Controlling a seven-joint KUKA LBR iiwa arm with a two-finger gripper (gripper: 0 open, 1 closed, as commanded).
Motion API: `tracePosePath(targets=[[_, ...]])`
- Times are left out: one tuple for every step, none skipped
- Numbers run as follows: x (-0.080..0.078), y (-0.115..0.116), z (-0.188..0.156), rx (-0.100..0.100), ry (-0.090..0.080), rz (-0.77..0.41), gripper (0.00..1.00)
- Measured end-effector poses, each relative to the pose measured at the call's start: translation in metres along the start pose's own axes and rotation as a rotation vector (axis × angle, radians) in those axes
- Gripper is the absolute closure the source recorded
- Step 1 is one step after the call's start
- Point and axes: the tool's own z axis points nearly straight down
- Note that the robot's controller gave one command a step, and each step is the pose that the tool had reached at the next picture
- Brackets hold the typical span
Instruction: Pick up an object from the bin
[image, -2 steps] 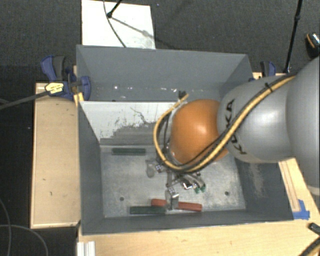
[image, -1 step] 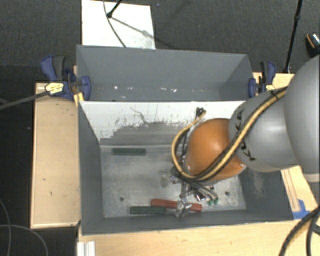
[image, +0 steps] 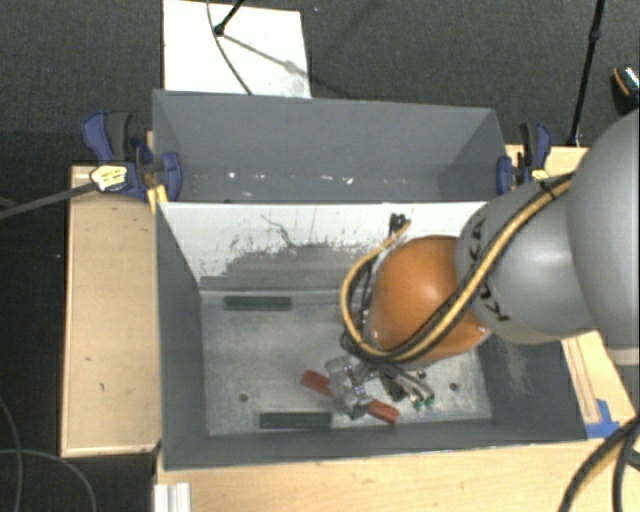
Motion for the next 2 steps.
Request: tracePosePath(targets=[[-0.001, 0.0, -0.001, 0.0, -0.003, 0.003, 0.0], [-0.047, -0.073, 0.013, 0.004, -0.003, 0.047, 0.0]])
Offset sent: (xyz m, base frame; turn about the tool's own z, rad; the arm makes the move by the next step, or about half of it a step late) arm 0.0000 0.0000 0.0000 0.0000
